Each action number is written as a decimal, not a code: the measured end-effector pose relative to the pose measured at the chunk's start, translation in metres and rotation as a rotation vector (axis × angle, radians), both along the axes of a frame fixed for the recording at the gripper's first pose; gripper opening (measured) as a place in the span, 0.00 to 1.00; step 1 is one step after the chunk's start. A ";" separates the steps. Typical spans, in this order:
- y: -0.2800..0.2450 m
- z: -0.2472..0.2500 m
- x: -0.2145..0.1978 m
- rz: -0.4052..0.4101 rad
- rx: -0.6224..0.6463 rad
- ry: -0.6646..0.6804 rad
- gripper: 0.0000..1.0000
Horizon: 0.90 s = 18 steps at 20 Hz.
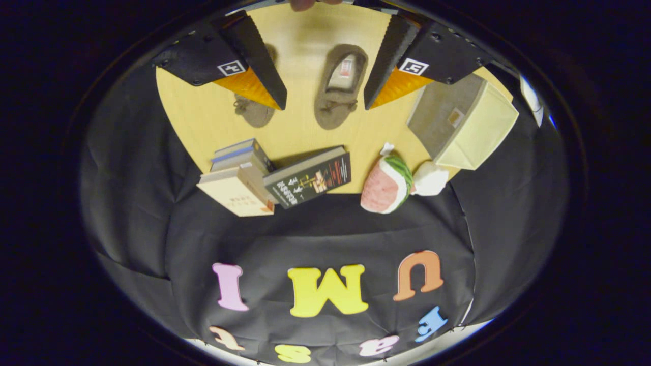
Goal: Open the storage box then place both shoes into the box .Put the left shoe in first, then the right shoe, with the right side of both shoes facing outward in a uniform manner.
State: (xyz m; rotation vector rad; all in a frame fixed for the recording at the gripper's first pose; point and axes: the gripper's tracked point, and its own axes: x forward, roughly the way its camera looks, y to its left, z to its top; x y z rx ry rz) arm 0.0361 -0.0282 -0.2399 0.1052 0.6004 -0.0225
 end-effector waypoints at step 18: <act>0.012 -0.146 0.055 -0.024 0.080 0.322 0.20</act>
